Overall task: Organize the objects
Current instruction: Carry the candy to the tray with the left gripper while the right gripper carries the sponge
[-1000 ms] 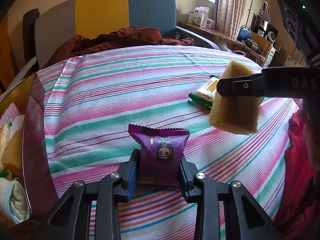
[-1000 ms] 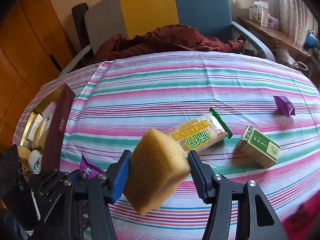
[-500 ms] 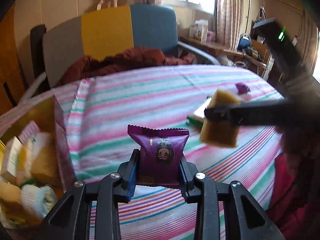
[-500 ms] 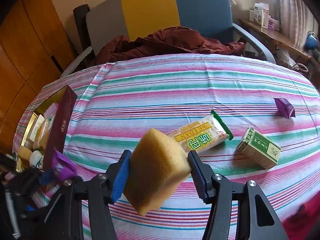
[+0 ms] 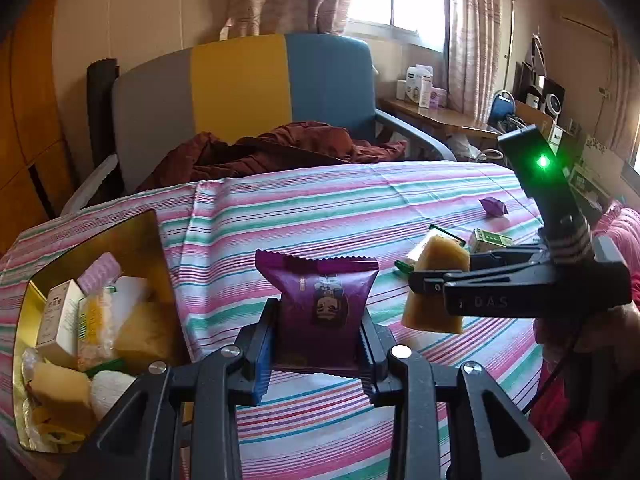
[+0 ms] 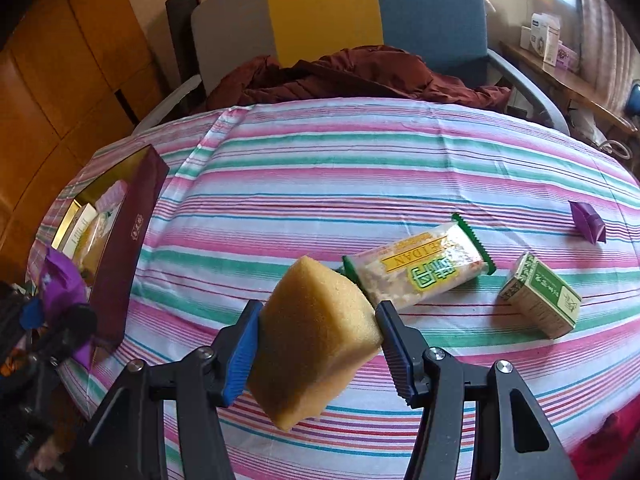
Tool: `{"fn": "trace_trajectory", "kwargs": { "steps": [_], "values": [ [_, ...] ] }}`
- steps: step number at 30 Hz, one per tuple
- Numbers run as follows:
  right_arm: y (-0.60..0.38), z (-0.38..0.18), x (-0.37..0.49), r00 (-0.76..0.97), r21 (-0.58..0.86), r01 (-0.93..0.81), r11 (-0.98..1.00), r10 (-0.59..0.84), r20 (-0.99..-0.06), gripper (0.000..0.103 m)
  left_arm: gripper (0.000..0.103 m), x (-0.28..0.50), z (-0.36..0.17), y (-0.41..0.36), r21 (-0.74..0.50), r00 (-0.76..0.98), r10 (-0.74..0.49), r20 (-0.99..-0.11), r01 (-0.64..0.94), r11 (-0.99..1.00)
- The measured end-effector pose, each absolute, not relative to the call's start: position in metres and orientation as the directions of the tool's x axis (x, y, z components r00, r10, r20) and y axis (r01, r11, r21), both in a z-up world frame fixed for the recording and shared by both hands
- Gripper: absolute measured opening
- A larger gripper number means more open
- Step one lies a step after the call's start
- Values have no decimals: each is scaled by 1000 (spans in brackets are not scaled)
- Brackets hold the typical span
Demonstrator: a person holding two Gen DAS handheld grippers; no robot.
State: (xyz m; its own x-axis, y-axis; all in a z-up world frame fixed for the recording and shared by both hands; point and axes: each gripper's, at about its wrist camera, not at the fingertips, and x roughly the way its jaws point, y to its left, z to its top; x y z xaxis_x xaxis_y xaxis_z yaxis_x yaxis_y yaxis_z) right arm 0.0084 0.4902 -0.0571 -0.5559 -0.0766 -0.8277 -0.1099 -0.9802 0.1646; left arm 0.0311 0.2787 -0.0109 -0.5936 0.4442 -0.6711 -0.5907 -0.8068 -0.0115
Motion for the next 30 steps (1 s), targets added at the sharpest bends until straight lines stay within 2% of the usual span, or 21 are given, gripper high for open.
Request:
{"fn": "trace_trajectory", "kwargs": {
  "steps": [20, 30],
  "values": [
    [475, -61, 8, -538, 169, -106, -980, -86, -838, 58, 34, 17, -9, 212, -86, -599, 423, -680, -508, -857],
    [404, -16, 0, -611, 240, 54, -969, -222, -760, 58, 34, -2, 7, 110, -165, -682, 331, -652, -299, -940]
  ]
}}
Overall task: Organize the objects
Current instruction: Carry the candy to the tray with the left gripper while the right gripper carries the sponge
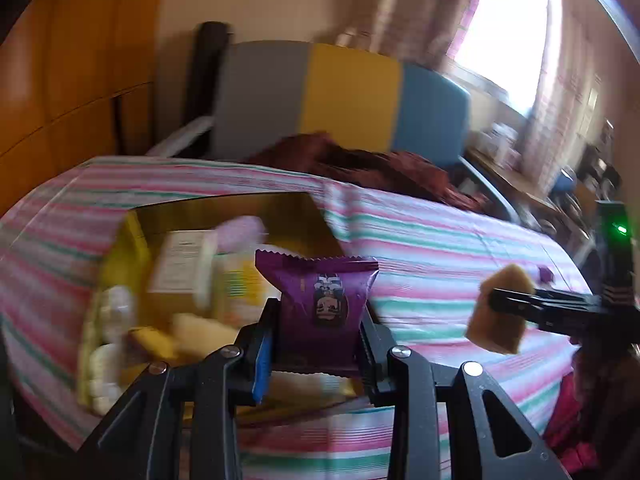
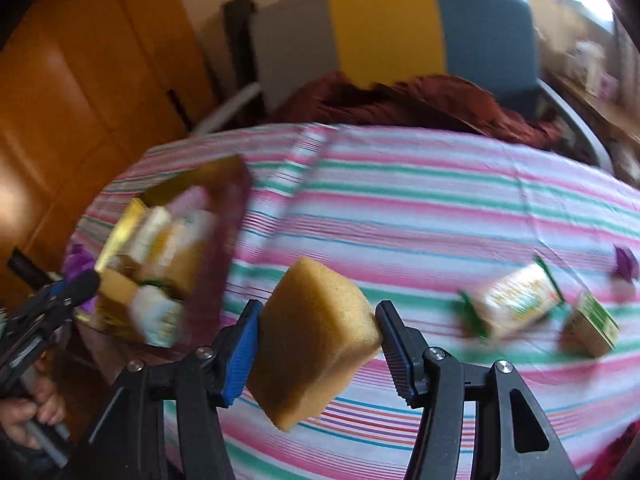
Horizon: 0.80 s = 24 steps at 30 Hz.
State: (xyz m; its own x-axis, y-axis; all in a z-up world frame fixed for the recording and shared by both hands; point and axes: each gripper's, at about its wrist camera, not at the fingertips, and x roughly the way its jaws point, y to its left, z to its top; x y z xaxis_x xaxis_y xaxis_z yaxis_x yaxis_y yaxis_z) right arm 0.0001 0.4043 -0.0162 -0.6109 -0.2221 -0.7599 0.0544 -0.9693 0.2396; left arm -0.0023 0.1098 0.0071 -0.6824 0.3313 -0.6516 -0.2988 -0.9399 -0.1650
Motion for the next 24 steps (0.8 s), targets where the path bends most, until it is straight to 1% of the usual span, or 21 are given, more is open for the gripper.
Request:
{"fn": "trace_trajectory", "kwargs": {
  "steps": [5, 8, 11, 15, 18, 22, 24],
  "values": [
    [354, 2, -11, -613, 301, 171, -938, -340, -713, 58, 34, -7, 5, 55, -173, -712, 246, -658, -174, -969],
    [326, 5, -21, -594, 323, 218, -921, -388, -705, 58, 34, -10, 1, 29, -183, -717, 208, -665, -113, -977],
    [305, 3, -31, -567, 354, 250, -901, -432, -702, 58, 34, -11, -2, 6, -195, -724, 180, -666, -64, -979],
    [285, -3, -43, -542, 370, 254, -893, -449, -710, 58, 34, -14, -4, -16, -218, -729, 164, -665, -20, -976],
    [270, -9, -51, -534, 326, 256, -910, -414, -737, 58, 34, -14, -6, -24, -225, -731, 162, -663, -12, -974],
    [242, -23, -65, -519, 185, 293, -938, -319, -793, 58, 34, -15, -9, -21, -228, -724, 176, -667, -27, -973],
    [233, -30, -70, -517, 146, 308, -940, -294, -804, 58, 34, -15, -12, -19, -231, -719, 184, -671, -33, -972]
  ]
}}
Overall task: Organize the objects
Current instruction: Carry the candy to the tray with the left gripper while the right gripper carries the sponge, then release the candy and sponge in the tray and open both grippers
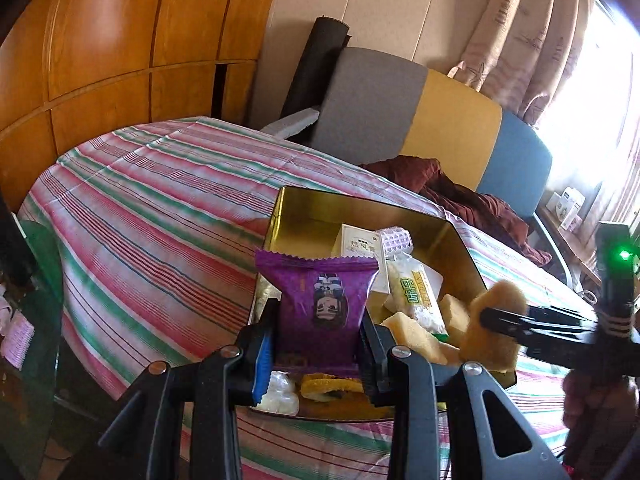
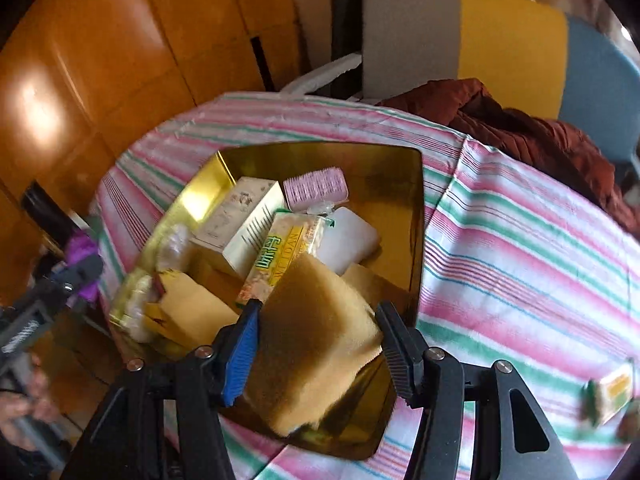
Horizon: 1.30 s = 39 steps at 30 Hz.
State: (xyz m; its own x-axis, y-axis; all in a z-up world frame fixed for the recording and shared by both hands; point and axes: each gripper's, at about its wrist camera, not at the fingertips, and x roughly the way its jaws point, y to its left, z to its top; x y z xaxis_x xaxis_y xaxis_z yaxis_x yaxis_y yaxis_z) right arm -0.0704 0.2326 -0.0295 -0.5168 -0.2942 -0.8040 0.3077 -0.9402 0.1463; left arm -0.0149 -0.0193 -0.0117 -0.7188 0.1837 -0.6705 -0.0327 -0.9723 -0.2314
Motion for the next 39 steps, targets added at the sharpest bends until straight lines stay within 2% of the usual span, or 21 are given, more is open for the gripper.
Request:
{"fn": "trace_trajectory", "kwargs": {
  "steps": [11, 17, 24, 28, 33, 36, 39],
  "values": [
    [225, -46, -85, -454, 165, 338, -926, -314, -834, 55, 34, -30, -21, -19, -252, -688, 210, -694, -40, -967],
    [228, -49, -82, -443, 183, 329, -926, -323, -836, 54, 35, -31, -16, -18, -295, -691, 267, -672, -80, -952],
    [222, -46, -80, -467, 149, 344, -927, -306, -830, 55, 35, -49, -7, -10, -244, -701, 234, -674, -88, -966],
    [222, -46, -79, -475, 141, 344, -929, -301, -827, 56, 35, -68, 12, 8, -205, -720, 248, -649, -148, -967],
    [227, -46, -80, -480, 155, 337, -929, -311, -820, 57, 35, -94, 21, 34, -226, -694, 305, -653, -205, -952],
    [230, -46, -82, -482, 162, 329, -930, -313, -818, 58, 50, -110, 22, 51, -255, -655, 370, -659, -269, -929],
    [229, -46, -81, -488, 159, 324, -932, -309, -816, 59, 58, -123, 21, 64, -282, -630, 419, -654, -311, -908]
  ]
}}
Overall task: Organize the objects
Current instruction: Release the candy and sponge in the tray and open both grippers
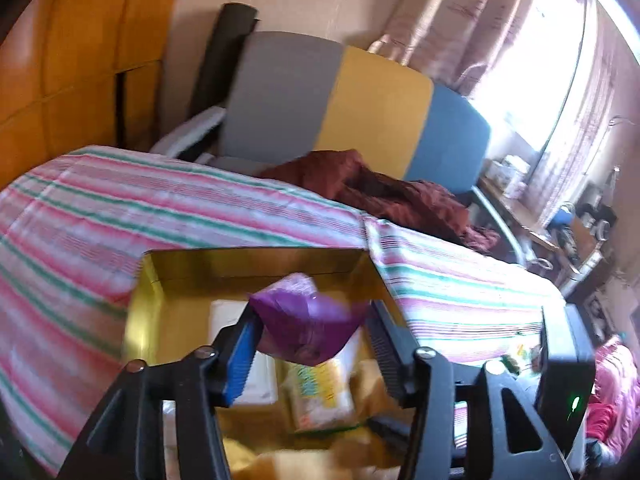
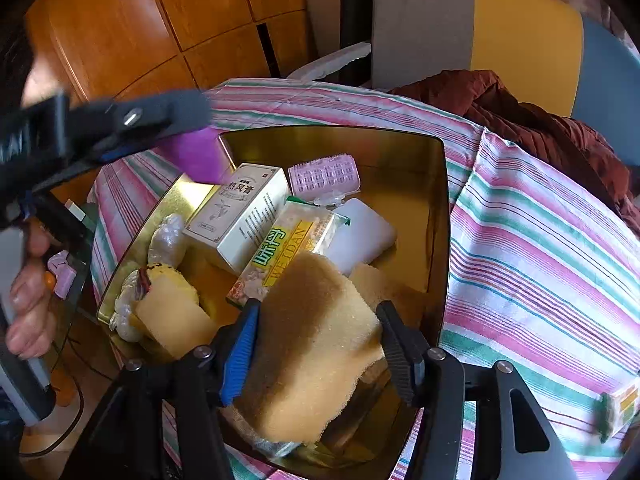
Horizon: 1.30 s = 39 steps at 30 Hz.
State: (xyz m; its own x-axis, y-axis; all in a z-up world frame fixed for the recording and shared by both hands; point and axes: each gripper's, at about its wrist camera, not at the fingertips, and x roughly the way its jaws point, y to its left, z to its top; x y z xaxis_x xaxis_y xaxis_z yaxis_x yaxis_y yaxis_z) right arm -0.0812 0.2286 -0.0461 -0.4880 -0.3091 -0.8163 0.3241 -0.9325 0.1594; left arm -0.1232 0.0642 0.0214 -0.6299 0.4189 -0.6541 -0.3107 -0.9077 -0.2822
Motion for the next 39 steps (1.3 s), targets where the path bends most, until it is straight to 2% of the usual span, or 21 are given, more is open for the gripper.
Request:
{"fn": "trace_trajectory", "kwargs": {
  "steps": [3, 6, 10, 20, 26, 39],
  "values": [
    [227, -45, -78, -496, 154, 324, -934, -306, -813, 61, 59, -131, 22, 63, -283, -647, 382, -660, -257, -924],
    [227, -43, -76, -500, 155, 329, -932, -311, -808, 68, 59, -123, 21, 53, -281, -665, 354, -658, -220, -934],
    [227, -40, -73, -508, 161, 329, -930, -318, -801, 88, 59, -103, 12, 35, -269, -666, 318, -675, -179, -946],
    [219, -36, -64, -528, 128, 317, -940, -287, -799, 97, 59, -50, -3, 13, -193, -694, 218, -686, -116, -974],
    [226, -24, -56, -557, 138, 286, -948, -281, -781, 101, 59, -36, -5, 9, -214, -687, 222, -692, -98, -972],
    [241, -1, -27, -630, 133, 216, -967, -242, -738, 103, 59, -17, 4, 15, -185, -704, 196, -682, -93, -978]
  ]
}}
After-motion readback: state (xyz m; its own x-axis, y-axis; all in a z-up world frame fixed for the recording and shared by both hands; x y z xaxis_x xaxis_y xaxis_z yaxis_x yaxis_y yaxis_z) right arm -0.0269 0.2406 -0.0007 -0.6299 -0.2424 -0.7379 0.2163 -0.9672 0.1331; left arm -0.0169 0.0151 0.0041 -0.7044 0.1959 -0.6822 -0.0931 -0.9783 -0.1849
